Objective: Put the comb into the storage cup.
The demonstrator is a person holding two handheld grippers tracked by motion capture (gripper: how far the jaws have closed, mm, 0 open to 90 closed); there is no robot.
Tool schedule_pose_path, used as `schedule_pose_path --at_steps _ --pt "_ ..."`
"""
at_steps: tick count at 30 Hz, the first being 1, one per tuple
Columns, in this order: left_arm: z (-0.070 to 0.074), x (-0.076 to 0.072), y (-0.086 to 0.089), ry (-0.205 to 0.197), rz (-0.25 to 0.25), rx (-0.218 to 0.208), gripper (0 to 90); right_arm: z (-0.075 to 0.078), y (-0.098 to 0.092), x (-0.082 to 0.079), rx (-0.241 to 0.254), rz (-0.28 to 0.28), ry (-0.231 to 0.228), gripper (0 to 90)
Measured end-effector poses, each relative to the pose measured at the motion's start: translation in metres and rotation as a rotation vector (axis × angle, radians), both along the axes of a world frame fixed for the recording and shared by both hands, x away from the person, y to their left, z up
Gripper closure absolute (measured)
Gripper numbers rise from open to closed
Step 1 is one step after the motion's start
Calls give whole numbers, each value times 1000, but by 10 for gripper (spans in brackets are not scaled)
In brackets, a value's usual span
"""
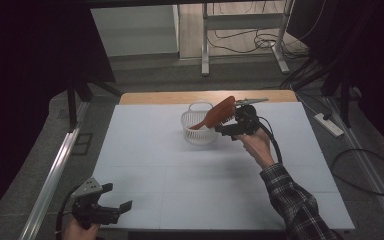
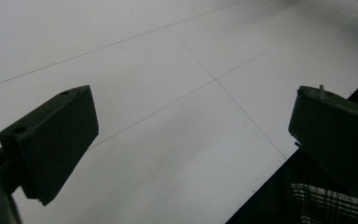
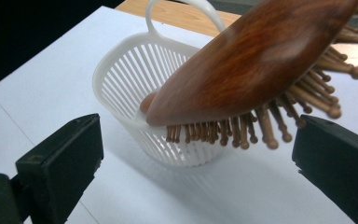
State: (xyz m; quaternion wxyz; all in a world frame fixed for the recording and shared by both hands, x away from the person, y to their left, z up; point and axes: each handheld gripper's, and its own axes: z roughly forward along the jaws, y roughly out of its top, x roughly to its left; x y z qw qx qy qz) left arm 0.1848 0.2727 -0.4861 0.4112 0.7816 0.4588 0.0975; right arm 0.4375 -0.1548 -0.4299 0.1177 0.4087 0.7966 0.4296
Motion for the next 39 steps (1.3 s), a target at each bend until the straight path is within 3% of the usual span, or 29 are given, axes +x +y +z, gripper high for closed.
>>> schedule_pose_path --at_steps 15,30,39 --pt "0 0 0 0 -4 -4 13 -3 -3 -13 -8 24 5 11" --pt "0 -1 0 -8 1 1 15 4 -9 -23 8 31 -32 0" --pt "1 -1 0 -12 2 3 15 2 -12 -30 -23 61 -15 0"
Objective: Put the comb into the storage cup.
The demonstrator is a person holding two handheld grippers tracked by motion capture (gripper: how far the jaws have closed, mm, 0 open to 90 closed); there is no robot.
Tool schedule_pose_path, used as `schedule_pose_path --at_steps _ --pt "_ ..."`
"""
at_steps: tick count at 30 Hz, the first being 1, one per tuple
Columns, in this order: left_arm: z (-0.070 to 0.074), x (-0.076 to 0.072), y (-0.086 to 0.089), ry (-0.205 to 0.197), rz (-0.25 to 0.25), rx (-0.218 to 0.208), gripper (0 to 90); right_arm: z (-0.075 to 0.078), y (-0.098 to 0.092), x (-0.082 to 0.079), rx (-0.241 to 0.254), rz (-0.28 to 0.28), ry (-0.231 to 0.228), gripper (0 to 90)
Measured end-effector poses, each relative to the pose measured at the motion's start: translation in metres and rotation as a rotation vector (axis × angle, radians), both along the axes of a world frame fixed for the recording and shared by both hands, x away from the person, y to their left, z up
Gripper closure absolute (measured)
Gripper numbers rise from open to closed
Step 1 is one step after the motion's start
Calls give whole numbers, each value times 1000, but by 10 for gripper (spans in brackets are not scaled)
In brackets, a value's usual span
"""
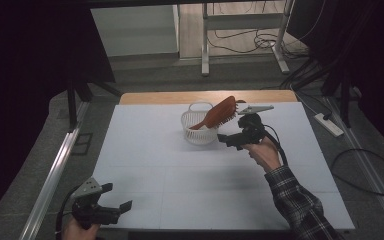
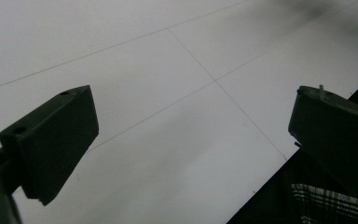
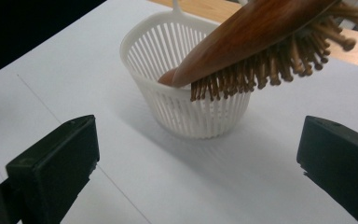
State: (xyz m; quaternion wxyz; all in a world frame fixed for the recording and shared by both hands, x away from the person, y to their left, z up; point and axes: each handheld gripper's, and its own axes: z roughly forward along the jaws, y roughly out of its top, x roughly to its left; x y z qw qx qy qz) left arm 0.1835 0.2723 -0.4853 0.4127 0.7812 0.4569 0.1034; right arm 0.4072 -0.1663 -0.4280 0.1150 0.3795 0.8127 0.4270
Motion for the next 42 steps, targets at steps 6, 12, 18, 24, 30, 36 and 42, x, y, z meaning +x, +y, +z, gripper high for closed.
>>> schedule_pose_path --at_steps 6,12,18,24,30,36,42 --pt "0 0 0 1 1 -1 18 -1 -1 -3 -9 3 1 0" --pt "0 0 0 4 -5 3 17 -3 -2 -8 -58 7 7 0" --pt "-1 1 0 7 1 1 13 -4 -6 -13 -74 21 16 0" --pt "0 1 -1 6 -2 7 12 -6 -6 -20 -82 44 10 0" --pt "-1 1 0 9 3 4 12 -5 -8 -25 -70 61 7 0" --pt "-1 1 0 10 3 0 12 -6 -10 -31 -72 72 13 0" --pt "-1 1 1 11 2 -1 12 -5 -12 -39 -82 80 4 0"
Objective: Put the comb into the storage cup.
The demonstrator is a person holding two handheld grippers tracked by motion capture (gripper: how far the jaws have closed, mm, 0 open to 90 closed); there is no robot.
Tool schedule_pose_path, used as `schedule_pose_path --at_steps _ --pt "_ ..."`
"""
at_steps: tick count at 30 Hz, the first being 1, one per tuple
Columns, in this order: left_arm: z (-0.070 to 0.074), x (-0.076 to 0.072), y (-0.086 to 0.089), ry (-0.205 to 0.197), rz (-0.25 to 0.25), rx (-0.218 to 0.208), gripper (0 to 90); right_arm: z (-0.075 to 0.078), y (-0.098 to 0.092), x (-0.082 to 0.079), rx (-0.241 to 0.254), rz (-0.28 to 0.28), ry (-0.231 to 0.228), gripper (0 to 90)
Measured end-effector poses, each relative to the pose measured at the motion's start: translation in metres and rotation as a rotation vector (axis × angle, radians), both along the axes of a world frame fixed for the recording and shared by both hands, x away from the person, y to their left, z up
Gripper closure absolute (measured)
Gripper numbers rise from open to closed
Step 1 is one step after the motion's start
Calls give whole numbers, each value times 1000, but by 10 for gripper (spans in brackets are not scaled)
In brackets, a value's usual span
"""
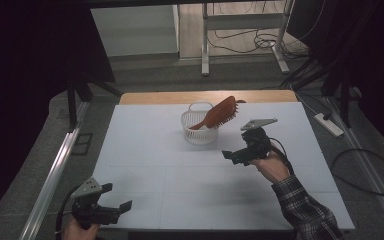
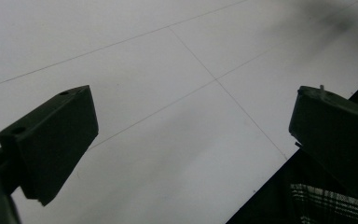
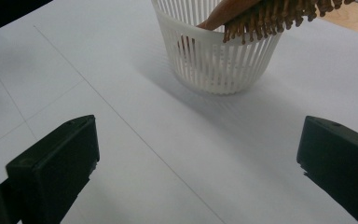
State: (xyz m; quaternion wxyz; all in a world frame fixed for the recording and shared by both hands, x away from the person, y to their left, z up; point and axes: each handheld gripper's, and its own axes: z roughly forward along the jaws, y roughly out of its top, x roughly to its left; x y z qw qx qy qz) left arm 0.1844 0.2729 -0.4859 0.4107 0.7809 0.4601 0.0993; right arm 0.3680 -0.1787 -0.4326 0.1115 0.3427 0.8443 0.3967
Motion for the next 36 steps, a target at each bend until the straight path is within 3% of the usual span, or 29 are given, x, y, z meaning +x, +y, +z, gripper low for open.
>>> schedule_pose_path --at_steps 19,36 --pt "0 0 0 2 3 -6 13 -2 -22 -21 9 -2 -6 0" --pt "0 0 1 5 5 -10 14 -6 -44 -42 -13 -5 1 0"
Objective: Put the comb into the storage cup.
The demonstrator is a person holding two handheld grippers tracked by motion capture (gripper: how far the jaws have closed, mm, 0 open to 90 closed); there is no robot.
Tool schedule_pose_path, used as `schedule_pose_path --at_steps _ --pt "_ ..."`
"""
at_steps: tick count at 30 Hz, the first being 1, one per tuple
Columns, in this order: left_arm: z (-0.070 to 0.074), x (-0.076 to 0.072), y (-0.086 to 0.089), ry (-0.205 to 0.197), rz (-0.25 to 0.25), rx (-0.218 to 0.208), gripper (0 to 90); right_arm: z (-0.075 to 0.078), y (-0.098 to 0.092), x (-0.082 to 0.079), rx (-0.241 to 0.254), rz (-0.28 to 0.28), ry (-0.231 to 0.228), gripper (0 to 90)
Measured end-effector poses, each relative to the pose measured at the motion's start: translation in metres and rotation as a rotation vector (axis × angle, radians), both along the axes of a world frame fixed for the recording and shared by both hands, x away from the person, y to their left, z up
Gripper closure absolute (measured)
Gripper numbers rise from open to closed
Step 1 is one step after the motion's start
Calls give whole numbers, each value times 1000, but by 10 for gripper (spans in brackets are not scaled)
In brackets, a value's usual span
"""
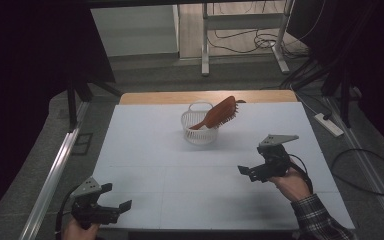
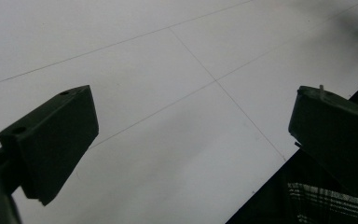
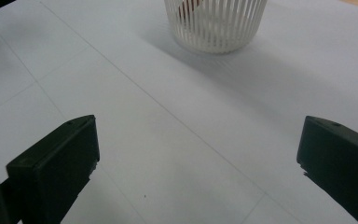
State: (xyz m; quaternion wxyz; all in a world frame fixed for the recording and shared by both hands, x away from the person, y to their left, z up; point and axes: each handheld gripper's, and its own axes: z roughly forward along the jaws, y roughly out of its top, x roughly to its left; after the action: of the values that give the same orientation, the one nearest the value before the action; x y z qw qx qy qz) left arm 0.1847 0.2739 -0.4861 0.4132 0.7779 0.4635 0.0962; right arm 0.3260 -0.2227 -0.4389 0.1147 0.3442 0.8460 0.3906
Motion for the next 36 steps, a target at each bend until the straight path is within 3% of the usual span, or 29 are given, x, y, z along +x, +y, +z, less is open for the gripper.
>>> schedule_pose_path --at_steps 36 --pt "0 0 1 1 1 -6 13 -8 -40 -37 -11 -58 18 0"
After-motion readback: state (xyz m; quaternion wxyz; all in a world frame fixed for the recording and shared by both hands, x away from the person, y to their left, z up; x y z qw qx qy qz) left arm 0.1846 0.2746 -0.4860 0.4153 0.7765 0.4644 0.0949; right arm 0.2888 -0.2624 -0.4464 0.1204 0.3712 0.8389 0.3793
